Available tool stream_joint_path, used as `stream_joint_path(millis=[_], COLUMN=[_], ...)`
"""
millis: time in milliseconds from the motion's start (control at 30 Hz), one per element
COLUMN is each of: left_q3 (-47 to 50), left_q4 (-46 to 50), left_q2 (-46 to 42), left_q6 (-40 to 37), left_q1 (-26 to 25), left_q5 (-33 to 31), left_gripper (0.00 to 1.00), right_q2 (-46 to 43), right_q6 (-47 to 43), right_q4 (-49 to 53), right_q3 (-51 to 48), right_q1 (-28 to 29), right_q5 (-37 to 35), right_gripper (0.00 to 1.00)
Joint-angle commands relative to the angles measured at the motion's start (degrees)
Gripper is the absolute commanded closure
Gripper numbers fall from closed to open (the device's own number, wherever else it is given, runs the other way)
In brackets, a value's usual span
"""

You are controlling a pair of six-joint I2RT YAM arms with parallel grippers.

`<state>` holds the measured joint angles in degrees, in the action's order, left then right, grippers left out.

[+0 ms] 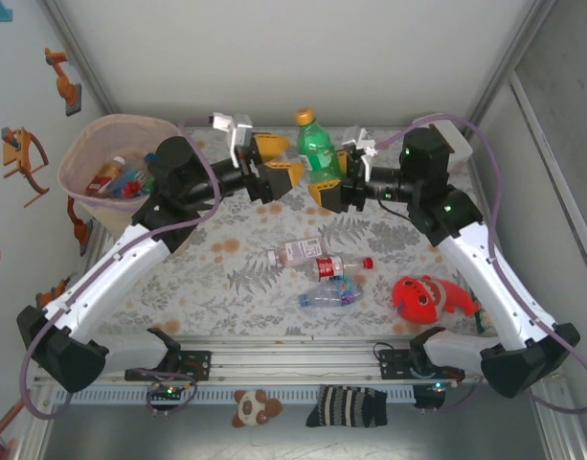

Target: Put the plastic bottles in the bin

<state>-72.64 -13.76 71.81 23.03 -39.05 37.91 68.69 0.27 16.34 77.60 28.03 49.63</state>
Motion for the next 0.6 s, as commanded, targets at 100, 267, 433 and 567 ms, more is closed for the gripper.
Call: stream_joint_path(millis=[100,267,433,567], left_q3=[-3.94,-5.38,-6.35,-6.54], left_q4=[-5.63,-6.67,-7.31,-7.33], left_q2=[2.79,5.23,6.94,7.55], left_q6=[-2.56,-2.48,-2.16,-2.11], left_q1=[-2.93,-4.40,-5.50,-5.91], left_q5=[2.35,3.66,4.13,4.07], left_gripper=[0.05,0.13,0.20,0.27], right_q2=[-0.84,-1.06,-1.14,-1.27], right_q6=[0.69,0.27,-0.18,-0.39], right_q4=[-0.36,0.09,0.81,1.06], right_q3=[0.87,1.06,1.28,1.15], right_q1=[0.62,0.71,0.71,0.71], right_q5=[2.66,2.12,1.64,1.29], right_gripper=[0.55,0.55,0.55,0.55])
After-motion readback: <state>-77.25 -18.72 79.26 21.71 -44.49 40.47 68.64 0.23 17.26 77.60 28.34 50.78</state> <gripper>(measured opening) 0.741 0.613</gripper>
